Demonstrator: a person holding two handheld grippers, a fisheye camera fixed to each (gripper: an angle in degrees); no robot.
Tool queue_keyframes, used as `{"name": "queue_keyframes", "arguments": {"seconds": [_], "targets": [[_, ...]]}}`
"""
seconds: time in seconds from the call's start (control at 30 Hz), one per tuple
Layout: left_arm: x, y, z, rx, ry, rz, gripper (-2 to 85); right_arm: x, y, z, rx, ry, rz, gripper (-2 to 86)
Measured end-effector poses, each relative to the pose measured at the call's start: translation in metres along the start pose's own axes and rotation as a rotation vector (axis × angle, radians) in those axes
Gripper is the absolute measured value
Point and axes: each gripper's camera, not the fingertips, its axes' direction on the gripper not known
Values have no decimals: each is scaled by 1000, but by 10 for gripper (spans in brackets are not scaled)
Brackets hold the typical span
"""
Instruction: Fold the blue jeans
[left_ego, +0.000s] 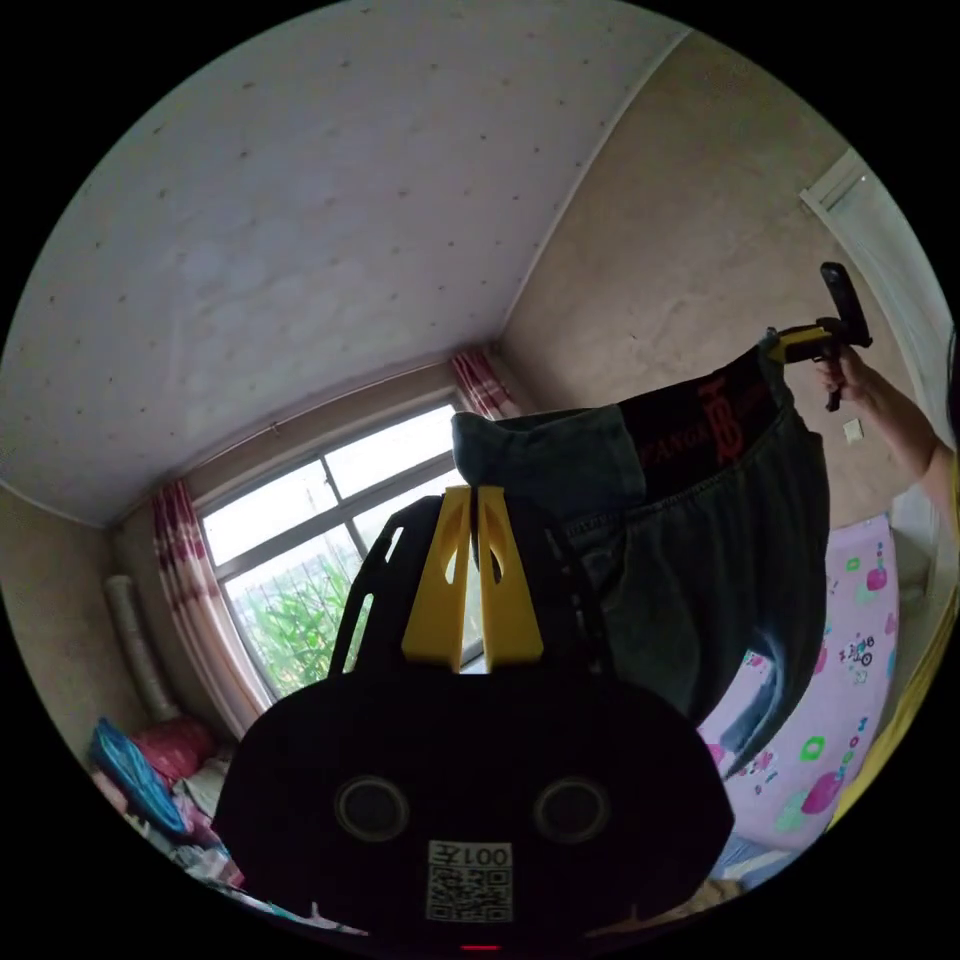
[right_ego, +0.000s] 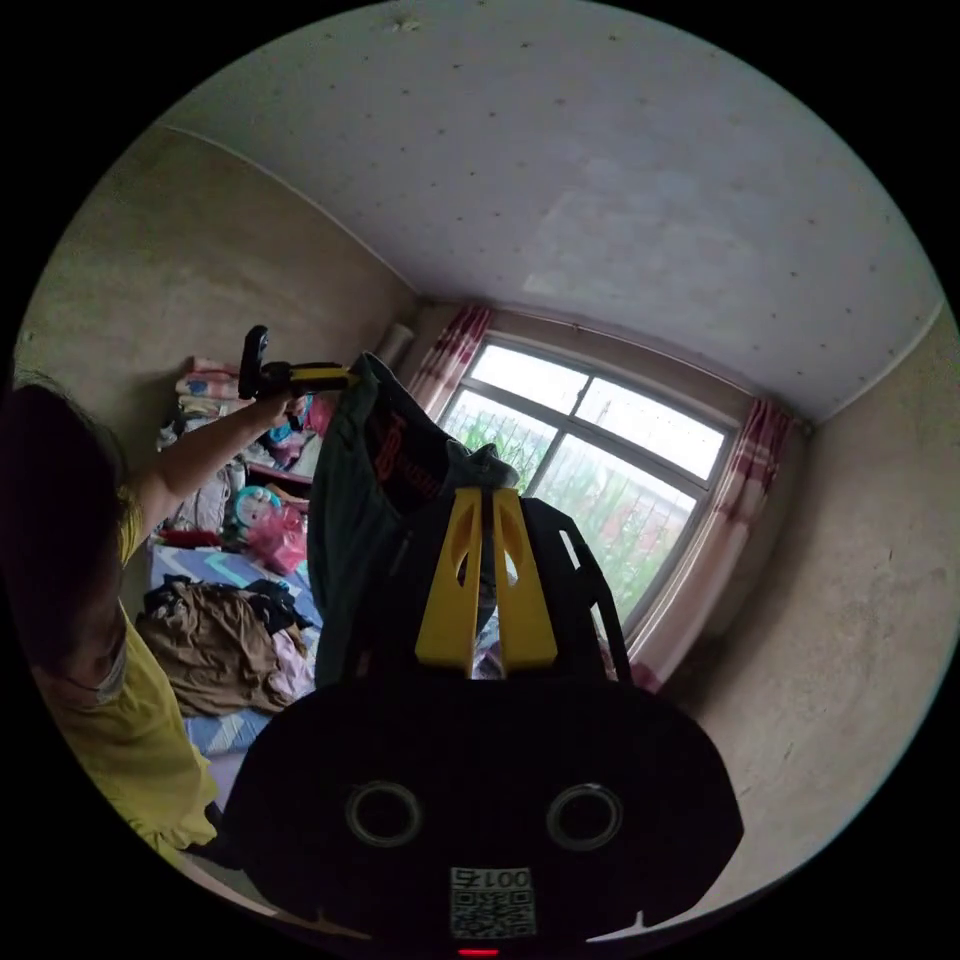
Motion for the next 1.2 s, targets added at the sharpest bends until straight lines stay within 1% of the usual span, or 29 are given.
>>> {"name": "queue_keyframes", "arguments": {"seconds": [0.07,0.13,0.3,0.43,0.5,0.6,0.7,0.73,0.8,0.83,0.87,0.9,0.93,0.97,1.0,1.03,1.07,1.1,1.13,1.17,1.2], "targets": [[11,-3,-10,5,-15,-65,-13,9,8,-4,0,-50,-17,6],[20,-9,-18,-9,-32,-83,-13,18,18,-7,0,-105,-22,6],[40,-40,-36,-68,-88,-50,-12,37,43,-24,57,-234,12,6],[51,-88,-46,-86,-134,17,-12,47,59,-39,128,-287,58,6],[52,-109,-43,-92,-146,33,-12,58,72,-43,155,-329,97,6],[61,-147,-17,-120,-162,72,-12,74,97,-48,169,-337,129,6],[83,-180,40,-150,-132,110,-12,102,142,-49,153,-333,199,6],[96,-189,71,-160,-100,116,-13,109,154,-48,148,-330,216,6],[122,-198,125,-175,-47,122,-13,136,213,-48,128,-319,299,6],[146,-200,168,-195,-6,127,-13,143,231,-48,125,-314,323,6],[173,-198,214,-217,39,136,-13,158,270,-49,115,-309,379,6],[189,-197,238,-230,64,140,-13,172,315,-51,112,-299,439,6],[223,-192,287,-254,121,145,-13,179,339,-52,109,-291,471,6],[264,-184,339,-277,185,148,-13,193,390,-55,100,-273,534,7],[286,-180,365,-288,219,151,-13,205,445,-59,86,-248,598,7],[334,-168,417,-315,284,163,-13,212,474,-61,83,-241,637,7],[386,-154,471,-356,351,171,-13,226,535,-65,67,-222,712,7],[413,-146,497,-374,385,175,-13,237,599,-70,32,-190,782,7],[471,-129,549,-421,451,183,-13,243,632,-72,14,-178,816,7],[533,-108,599,-469,512,187,-14,254,697,-77,-29,-155,883,7],[565,-97,622,-490,541,191,-14,262,763,-84,-81,-113,924,7]]}}
